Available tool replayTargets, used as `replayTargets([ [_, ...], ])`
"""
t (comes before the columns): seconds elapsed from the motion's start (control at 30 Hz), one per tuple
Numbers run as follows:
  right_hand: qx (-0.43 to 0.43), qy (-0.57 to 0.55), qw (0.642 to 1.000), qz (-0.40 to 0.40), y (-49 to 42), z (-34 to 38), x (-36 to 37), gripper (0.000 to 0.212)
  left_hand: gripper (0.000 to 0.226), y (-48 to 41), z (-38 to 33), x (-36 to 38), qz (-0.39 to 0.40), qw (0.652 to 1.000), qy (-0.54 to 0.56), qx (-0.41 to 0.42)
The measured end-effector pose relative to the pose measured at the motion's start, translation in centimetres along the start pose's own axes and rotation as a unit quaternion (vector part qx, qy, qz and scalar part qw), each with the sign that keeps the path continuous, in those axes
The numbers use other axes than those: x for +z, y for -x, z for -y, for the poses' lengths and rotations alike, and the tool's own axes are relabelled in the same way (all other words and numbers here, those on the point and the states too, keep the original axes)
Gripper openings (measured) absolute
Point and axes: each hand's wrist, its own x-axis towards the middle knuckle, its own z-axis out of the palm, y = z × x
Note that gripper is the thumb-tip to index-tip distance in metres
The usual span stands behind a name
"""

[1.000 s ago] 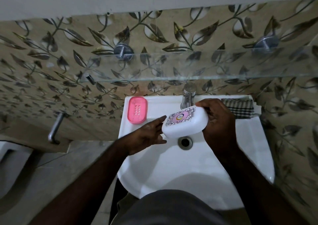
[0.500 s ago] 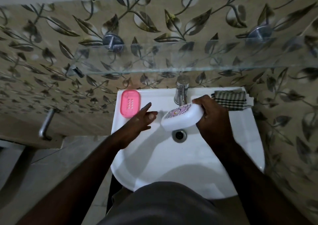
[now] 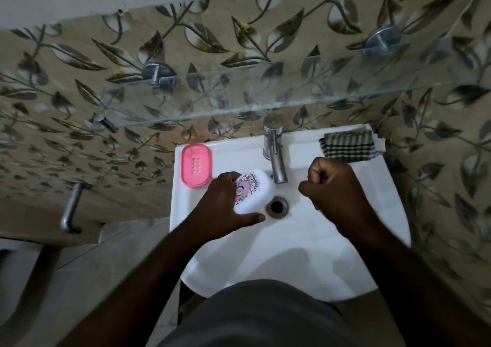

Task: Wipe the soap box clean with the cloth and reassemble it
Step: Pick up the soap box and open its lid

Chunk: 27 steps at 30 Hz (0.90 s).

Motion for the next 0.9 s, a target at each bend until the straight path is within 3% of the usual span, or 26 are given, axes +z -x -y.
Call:
replayTargets([
  [0.07, 0.108, -0.008, 0.984, 0.138, 0.6, -2.0, 1.0, 0.030, 0.098, 0.1, 1.0, 1.8, 0.023, 0.998, -0.050, -0.007],
  [0.1, 0.162, 0.016, 0.964, 0.209, 1.1, -3.2, 1.2, 0.042, 0.101, 0.2, 1.5, 2.5, 0.037, 0.997, -0.061, -0.015],
  [0.13, 0.187, 0.043, 0.955, 0.227, 1.3, -4.0, 1.4, 0.051, 0.103, 0.3, 1.7, 3.1, 0.043, 0.997, -0.060, -0.020],
  [0.23, 0.128, 0.017, 0.991, 0.029, 1.3, -4.3, 1.2, 0.024, 0.110, 0.4, 1.9, 3.6, 0.027, 0.998, -0.049, -0.034],
  [0.3, 0.078, 0.004, 0.995, -0.068, 1.0, -3.8, 0.8, 0.029, 0.108, 0.4, 1.7, 3.9, 0.021, 0.998, -0.056, -0.027],
  [0.33, 0.071, -0.004, 0.997, -0.041, 0.7, -3.7, 0.6, 0.029, 0.106, 0.3, 1.6, 4.0, 0.020, 0.998, -0.055, -0.021],
  [0.37, 0.088, 0.006, 0.995, 0.050, 0.7, -3.4, 0.5, 0.038, 0.104, 0.2, 1.4, 4.0, 0.024, 0.998, -0.056, -0.016],
  [0.43, 0.116, 0.144, 0.945, 0.269, 1.1, -3.4, 0.5, 0.081, 0.102, -0.1, 1.3, 4.1, 0.033, 0.998, -0.057, -0.004],
  [0.47, 0.083, 0.203, 0.928, 0.302, 1.2, -3.5, 0.6, 0.089, 0.102, -0.2, 1.5, 4.3, 0.040, 0.997, -0.059, 0.002],
  [0.57, -0.099, 0.188, 0.951, 0.226, 2.3, -2.3, 2.0, 0.069, 0.099, -0.5, 1.0, 4.1, 0.075, 0.996, -0.046, 0.005],
  [0.63, -0.149, 0.235, 0.929, 0.243, 3.0, -1.7, 3.6, 0.061, 0.085, -0.6, 0.6, 3.9, 0.094, 0.994, -0.021, 0.047],
  [0.73, -0.168, 0.344, 0.893, 0.239, 3.5, -2.0, 5.6, 0.077, 0.071, -0.4, -0.9, 3.2, 0.114, 0.985, -0.002, 0.132],
  [0.9, -0.127, 0.324, 0.916, 0.201, 2.9, -1.3, 5.7, 0.083, 0.071, -0.6, -2.3, 1.8, 0.101, 0.975, -0.049, 0.194],
])
